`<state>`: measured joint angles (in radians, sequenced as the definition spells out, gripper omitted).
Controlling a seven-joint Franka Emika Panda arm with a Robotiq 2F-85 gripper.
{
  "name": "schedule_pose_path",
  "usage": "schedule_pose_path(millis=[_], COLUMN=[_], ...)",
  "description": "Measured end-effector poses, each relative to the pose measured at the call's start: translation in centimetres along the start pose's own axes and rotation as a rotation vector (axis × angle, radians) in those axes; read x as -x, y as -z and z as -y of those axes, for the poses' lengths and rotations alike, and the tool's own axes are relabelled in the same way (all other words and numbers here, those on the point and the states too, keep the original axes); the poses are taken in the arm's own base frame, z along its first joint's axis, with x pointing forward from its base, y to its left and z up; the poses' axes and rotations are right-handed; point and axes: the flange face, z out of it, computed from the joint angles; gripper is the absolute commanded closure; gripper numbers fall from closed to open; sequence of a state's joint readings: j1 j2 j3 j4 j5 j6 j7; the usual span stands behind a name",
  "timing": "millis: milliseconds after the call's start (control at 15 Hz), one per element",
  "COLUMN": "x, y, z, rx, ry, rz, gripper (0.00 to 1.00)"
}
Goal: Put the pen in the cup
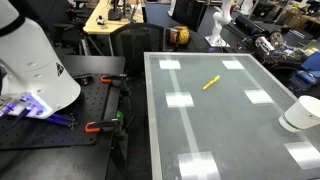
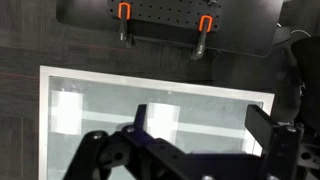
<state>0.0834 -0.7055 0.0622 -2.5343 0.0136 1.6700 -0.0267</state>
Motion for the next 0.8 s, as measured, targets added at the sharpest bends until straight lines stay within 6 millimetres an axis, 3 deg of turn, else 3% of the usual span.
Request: schedule_pose_path(millis=[600, 800], x=[-0.1, -1.4], y=[0.1, 0.5], z=[0.0, 0.0], rx=[0.005, 0.043], ry=[0.001, 0.043], rz=[-0.012, -0.089], gripper=[0.00, 0.00])
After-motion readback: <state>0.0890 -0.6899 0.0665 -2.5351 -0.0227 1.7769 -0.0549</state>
